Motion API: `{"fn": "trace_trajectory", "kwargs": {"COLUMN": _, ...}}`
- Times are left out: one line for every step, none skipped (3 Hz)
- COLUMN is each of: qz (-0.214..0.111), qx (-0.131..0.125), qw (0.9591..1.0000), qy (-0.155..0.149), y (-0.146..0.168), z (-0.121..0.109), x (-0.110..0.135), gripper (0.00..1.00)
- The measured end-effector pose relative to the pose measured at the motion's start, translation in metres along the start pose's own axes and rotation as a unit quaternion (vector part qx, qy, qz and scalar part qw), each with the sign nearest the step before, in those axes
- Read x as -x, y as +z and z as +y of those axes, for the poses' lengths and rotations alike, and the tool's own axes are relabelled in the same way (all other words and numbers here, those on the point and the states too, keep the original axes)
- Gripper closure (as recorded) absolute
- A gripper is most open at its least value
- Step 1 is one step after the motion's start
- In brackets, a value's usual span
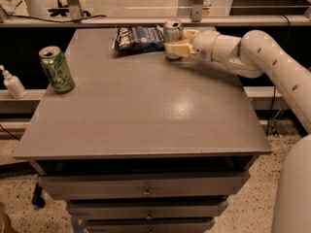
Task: Move 7up can near blue chip bag
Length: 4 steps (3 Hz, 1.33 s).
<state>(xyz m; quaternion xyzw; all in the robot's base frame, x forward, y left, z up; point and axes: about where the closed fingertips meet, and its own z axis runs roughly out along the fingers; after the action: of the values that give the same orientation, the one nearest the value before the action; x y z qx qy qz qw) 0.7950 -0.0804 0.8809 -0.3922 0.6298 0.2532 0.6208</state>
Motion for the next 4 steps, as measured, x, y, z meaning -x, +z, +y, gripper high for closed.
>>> {"fn": "trace_trajectory", "kwargs": {"qz": 0.004, "qx": -0.003, "qw": 1.0, "qy": 0.005, "y": -0.001, "z": 0.0002, "x": -0.0045, "gripper": 0.59}}
{"fn": "trace_trajectory", "kwargs": {"qz": 0.007, "qx": -0.005, "qw": 0.9999, "qy": 0.008, "y": -0.0021, "z": 0.0006, "x": -0.0078, "gripper": 0.36}}
{"fn": "trace_trajectory", "kwargs": {"qz": 0.01, "qx": -0.006, "qw": 0.9999, "qy": 0.01, "y": -0.0034, "z": 0.0012, "x": -0.0104, "gripper": 0.13}}
{"fn": "trace_trajectory", "kwargs": {"qz": 0.011, "qx": -0.003, "qw": 0.9999, "qy": 0.008, "y": -0.0066, "z": 0.0036, "x": -0.0096, "gripper": 0.0}}
